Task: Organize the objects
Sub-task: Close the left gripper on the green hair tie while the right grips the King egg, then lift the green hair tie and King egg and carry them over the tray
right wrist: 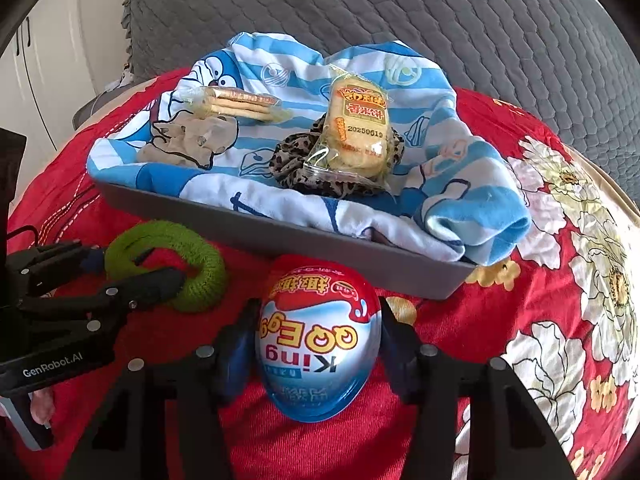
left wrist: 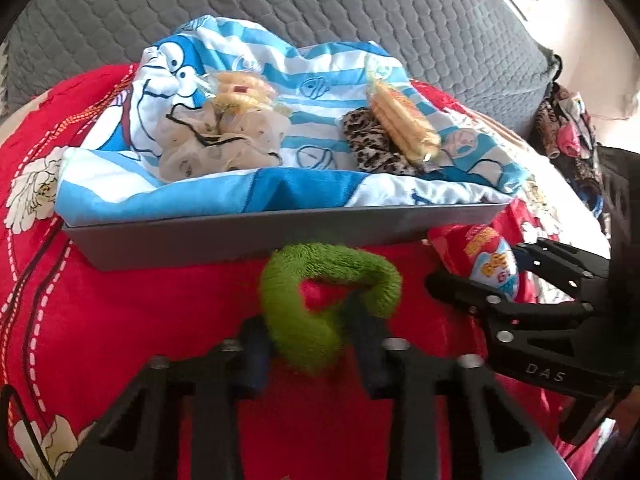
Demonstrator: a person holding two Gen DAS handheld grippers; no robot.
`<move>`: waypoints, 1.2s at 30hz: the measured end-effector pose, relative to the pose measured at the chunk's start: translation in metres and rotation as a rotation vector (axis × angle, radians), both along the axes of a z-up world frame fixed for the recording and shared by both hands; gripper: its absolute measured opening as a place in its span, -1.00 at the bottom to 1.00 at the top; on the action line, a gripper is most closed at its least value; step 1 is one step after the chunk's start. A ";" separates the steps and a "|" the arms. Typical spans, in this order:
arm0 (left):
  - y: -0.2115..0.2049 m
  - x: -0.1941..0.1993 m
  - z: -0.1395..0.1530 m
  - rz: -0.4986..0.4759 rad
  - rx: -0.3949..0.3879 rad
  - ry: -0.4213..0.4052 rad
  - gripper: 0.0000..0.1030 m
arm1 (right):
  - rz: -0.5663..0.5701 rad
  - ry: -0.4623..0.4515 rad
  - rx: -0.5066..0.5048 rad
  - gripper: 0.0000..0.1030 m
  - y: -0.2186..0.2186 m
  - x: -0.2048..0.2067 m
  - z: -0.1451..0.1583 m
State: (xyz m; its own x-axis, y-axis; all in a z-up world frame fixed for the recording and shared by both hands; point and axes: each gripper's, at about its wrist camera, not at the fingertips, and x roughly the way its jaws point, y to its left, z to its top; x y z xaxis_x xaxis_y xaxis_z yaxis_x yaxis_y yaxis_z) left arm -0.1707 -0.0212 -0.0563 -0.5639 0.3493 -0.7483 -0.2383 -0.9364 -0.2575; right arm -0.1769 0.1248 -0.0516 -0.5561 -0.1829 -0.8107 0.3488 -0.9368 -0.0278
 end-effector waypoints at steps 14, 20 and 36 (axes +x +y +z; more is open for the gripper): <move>0.004 0.013 0.009 -0.010 0.014 0.003 -0.72 | 0.001 -0.005 -0.025 0.05 0.001 0.004 0.007; 0.006 0.023 0.019 -0.007 -0.007 0.018 -0.72 | 0.003 0.015 -0.033 0.05 0.002 0.010 0.019; 0.004 0.050 0.079 0.051 -0.072 0.084 -0.72 | 0.022 0.122 -0.064 0.05 -0.002 0.043 0.083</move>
